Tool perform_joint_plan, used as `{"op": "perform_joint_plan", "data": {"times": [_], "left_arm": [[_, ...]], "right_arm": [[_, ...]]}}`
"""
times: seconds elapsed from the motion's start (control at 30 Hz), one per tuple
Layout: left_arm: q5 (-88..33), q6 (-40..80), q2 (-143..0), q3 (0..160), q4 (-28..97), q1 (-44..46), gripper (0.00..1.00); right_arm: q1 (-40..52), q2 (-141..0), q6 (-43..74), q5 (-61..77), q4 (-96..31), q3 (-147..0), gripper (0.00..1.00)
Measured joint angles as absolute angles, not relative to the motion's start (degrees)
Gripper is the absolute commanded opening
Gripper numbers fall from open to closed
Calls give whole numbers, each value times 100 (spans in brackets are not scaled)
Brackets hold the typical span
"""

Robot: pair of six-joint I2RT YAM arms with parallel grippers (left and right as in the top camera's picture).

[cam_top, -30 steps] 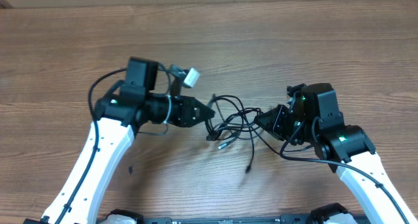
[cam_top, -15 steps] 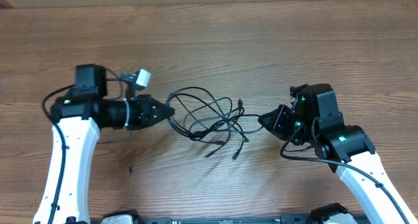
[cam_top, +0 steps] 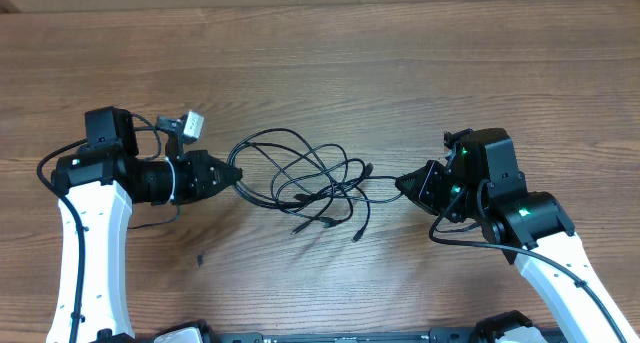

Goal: Untangle cables

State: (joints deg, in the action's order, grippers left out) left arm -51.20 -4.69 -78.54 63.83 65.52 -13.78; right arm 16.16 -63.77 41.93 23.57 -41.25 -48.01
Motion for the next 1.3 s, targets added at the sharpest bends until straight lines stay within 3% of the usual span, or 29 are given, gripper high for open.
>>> {"op": "perform_joint_plan", "data": {"times": [0.27,0.77,1.03,1.13,1.17,1.23,1.27,1.3], "left_arm": [[-3868,47,-7854,6383,6442,-1389,4],[-1431,2324,-7854,6383,6379,-1402,4],[-1111,2659,-7854,6383,6431,-1402,4],[-1444,2379,-7854,6383,6423,-1404,4],[-1590,2265,-7854,6383,6418,-1404,4],[-2040,1909,-7854,6383,6388,-1404,4],[-2373,1673,-7854,6383,6372,-1404,4],[-2740,1396,-7854,6383,6357,-1426,4]], "right_arm": [[1619,-6377,4193,2359,-4125,-4801,5],[1612,-6377,4195,2206,-4132,-4801,5],[1612,-6377,4193,2202,-4128,-4801,8],[1612,-6377,4191,2206,-4123,-4801,25],[1612,-6377,4171,2206,-4121,-4801,36],[1612,-6377,4182,2235,-4099,-4801,78],[1612,-6377,4165,2246,-4075,-4799,94],[1612,-6379,4136,2268,-4038,-4799,100]]}}
